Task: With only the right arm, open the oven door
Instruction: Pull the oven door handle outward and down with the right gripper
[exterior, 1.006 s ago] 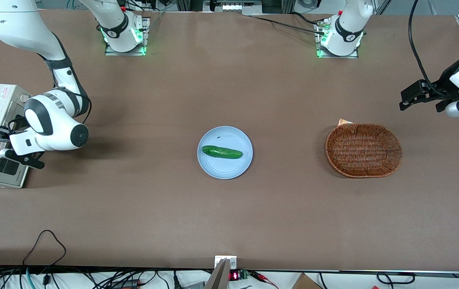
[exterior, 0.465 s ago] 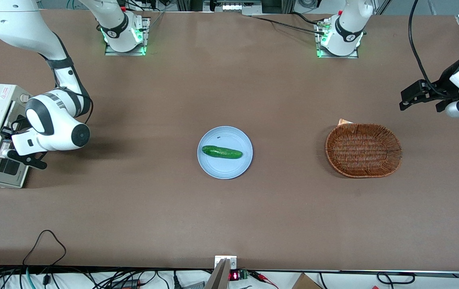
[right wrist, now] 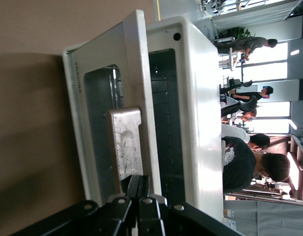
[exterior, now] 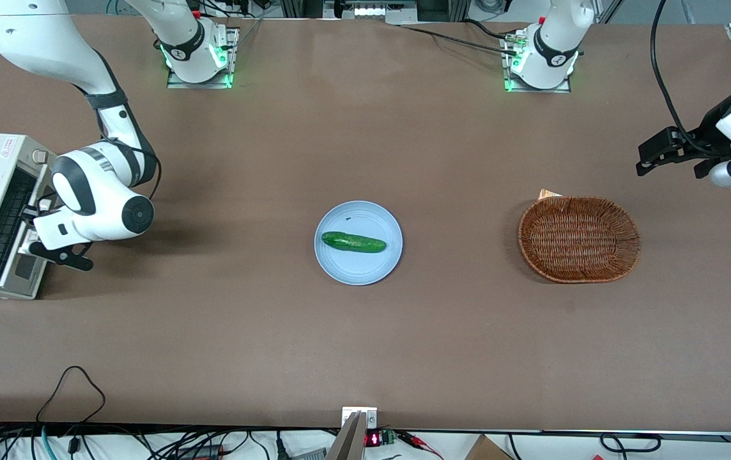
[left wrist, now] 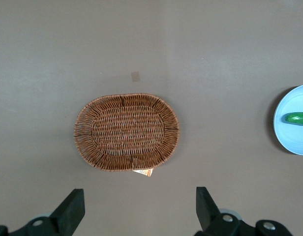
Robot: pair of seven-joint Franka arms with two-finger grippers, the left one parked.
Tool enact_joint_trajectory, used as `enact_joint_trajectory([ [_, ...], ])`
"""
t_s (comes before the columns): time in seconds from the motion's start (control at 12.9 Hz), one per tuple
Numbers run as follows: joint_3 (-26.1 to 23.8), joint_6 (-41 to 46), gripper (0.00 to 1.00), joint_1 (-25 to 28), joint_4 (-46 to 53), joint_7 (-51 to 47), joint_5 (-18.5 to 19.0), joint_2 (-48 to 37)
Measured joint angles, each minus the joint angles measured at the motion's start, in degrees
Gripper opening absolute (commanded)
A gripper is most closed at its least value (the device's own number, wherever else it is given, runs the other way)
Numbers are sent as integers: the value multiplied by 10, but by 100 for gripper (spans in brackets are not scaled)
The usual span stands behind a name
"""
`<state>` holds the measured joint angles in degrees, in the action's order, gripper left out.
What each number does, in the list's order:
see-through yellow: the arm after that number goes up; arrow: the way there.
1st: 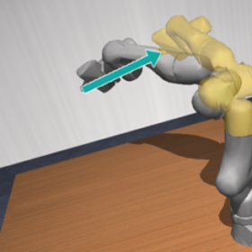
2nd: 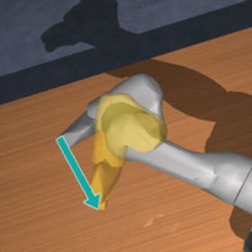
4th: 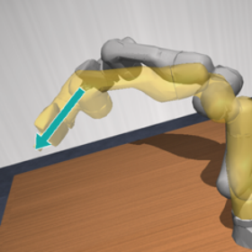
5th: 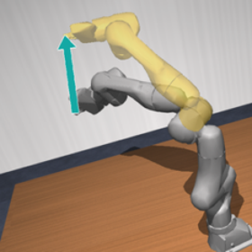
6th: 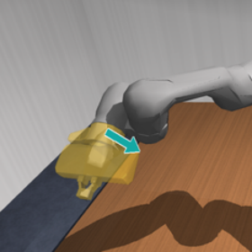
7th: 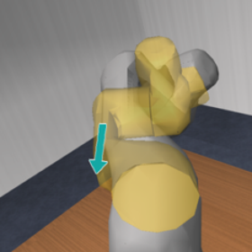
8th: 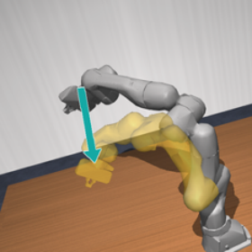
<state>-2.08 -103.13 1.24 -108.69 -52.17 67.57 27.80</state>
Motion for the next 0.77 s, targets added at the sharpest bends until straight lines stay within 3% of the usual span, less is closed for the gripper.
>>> enact_joint_trajectory([
  [0.77,-13,-57,4,1,-2,13,-59,10],
])
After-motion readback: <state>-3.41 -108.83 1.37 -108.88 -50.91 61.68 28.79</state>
